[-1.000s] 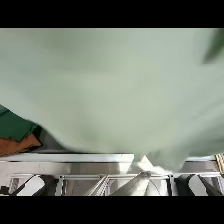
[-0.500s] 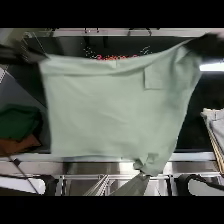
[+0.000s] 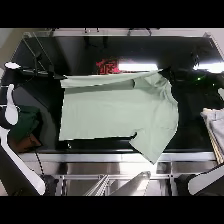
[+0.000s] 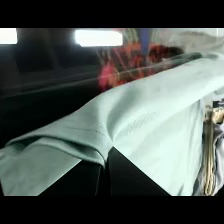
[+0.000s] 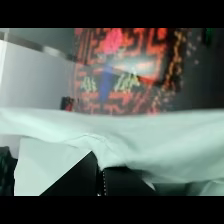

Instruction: Fold the shirts.

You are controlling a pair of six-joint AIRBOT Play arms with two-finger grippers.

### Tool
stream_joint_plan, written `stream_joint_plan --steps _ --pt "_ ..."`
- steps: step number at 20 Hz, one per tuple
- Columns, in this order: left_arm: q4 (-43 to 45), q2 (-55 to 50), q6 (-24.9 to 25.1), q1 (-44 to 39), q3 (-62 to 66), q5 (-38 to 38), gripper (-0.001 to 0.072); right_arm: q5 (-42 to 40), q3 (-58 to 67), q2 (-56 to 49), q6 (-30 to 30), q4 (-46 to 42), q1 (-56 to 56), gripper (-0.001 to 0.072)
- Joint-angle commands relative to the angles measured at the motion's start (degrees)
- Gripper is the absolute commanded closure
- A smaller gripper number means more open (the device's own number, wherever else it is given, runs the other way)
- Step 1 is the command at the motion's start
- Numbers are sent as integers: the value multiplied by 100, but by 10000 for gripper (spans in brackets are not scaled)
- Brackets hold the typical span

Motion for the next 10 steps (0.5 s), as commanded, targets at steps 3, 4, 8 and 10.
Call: stream_joint_plan --steps 3,4,8,10 --pt "127 -214 136 -2 -57 -59 686 933 46 -313 -4 -382 -378 696" --pt "328 -216 131 -4 -61 -199 686 1106 46 -313 35 -566 -426 696" --pt "953 -216 131 -162 -59 -796 686 1512 44 -315 125 -1408 -400 695" --pt "1167 -216 125 -177 -59 -909 694 1508 39 -337 140 -1574 -363 694"
